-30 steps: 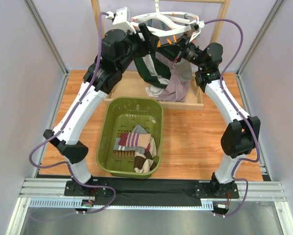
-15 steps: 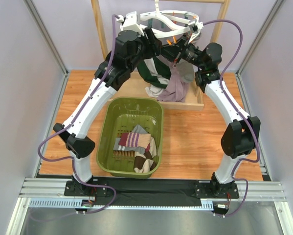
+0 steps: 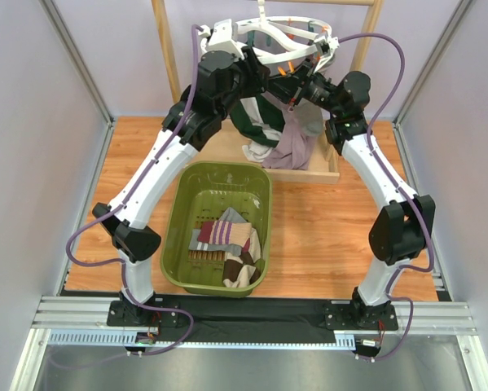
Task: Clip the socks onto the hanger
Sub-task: Open the clamp at the hanger, then pick up the sock from the bin.
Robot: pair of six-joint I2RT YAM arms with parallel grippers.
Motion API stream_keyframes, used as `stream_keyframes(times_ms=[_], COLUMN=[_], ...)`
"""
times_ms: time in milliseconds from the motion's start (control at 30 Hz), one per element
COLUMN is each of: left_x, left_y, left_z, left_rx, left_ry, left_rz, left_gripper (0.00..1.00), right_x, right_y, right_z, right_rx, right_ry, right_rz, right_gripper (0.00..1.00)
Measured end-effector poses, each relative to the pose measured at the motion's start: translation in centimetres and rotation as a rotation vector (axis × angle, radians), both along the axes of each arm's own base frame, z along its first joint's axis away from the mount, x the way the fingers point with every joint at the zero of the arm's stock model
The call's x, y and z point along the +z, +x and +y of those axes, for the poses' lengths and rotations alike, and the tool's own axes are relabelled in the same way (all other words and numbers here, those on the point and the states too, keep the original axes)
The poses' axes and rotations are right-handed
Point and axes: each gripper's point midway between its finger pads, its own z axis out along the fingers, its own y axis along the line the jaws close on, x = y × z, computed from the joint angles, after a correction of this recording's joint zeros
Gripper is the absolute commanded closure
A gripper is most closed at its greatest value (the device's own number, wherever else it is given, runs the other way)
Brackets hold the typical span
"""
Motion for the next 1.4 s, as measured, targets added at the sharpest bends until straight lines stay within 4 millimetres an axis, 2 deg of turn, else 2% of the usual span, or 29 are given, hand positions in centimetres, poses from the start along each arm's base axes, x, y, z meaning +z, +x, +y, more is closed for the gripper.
stream_keyframes(times_ms=[67,133,200,233,267,333,367,433,500,633,733,867,1000,1067,1167,1200,1233,1300,1400], left_x=[0.1,0.3,0.4,0.4,0.4,0.4,0.5,0.6,0.7,0.7,0.6,0.1,-0.6,-0.7,-0.6,-0.6,-0.6,-0.8,-0.5], left_y=[0.0,-0.1,-0.1,-0.1,0.0,0.0,0.0,0.0,0.0,0.0,0.0,0.0,-0.1,-0.1,-0.3,-0.4,-0.5,-0.7,-1.0], left_z=[-0.1,-0.2,-0.2,-0.3,-0.3,-0.3,-0.4,-0.4,-0.5,-0.5,-0.4,-0.4,-0.2,-0.2,-0.2,-0.2,-0.1,0.3,1.0], left_rx=[-0.002,-0.005,-0.008,-0.008,-0.009,-0.009,-0.009,-0.013,-0.014,-0.014,-0.015,-0.014,-0.014,-0.018,-0.026,-0.029,-0.031,-0.033,-0.034], left_ry=[-0.001,-0.001,0.004,0.005,0.005,0.007,0.003,0.001,0.000,0.011,0.023,0.040,0.056,0.058,0.060,0.061,0.062,0.066,0.065], left_rz=[-0.004,-0.013,-0.019,-0.021,-0.022,-0.023,-0.028,-0.032,-0.035,-0.039,-0.043,-0.043,-0.032,-0.030,-0.032,-0.031,-0.030,-0.025,-0.024], left_gripper=[0.64,0.69,0.79,0.91,1.00,1.00,1.00,1.00,1.00,1.00,1.00,1.00,1.00,1.00,1.00,1.00,1.00,1.00,1.00], right_x=[0.0,0.0,0.1,0.1,0.1,0.1,0.0,-0.3,-0.9,-2.9,-4.2,-4.5,-5.4,-6.4,-8.3,-9.2,-10.2,-12.4,-15.7], right_y=[0.0,0.0,-0.1,-0.1,-0.1,0.0,0.2,0.7,1.3,1.9,0.7,-2.5,-7.2,-9.5,-12.4,-13.5,-14.7,-17.0,-19.3], right_z=[0.0,0.0,0.0,-0.1,-0.1,-0.1,-0.2,-0.5,-0.8,-1.7,-2.7,-4.6,-6.1,-6.0,-3.9,-2.9,-1.6,1.0,4.1], right_rx=[-0.001,-0.004,-0.007,-0.008,-0.011,-0.018,-0.029,-0.057,-0.082,-0.159,-0.212,-0.286,-0.313,-0.304,-0.243,-0.208,-0.166,-0.073,0.043], right_ry=[0.000,-0.001,-0.002,-0.001,-0.002,-0.003,-0.004,-0.006,-0.012,-0.048,-0.076,-0.108,-0.129,-0.169,-0.257,-0.287,-0.321,-0.386,-0.452], right_rz=[0.000,-0.001,-0.003,-0.002,-0.001,0.002,0.008,0.023,0.056,0.144,0.218,0.293,0.328,0.345,0.355,0.358,0.362,0.382,0.427], right_gripper=[1.00,1.00,0.90,0.85,0.75,0.62,0.48,0.32,0.00,0.00,0.00,0.00,0.00,0.00,0.04,0.09,0.20,0.31,0.31])
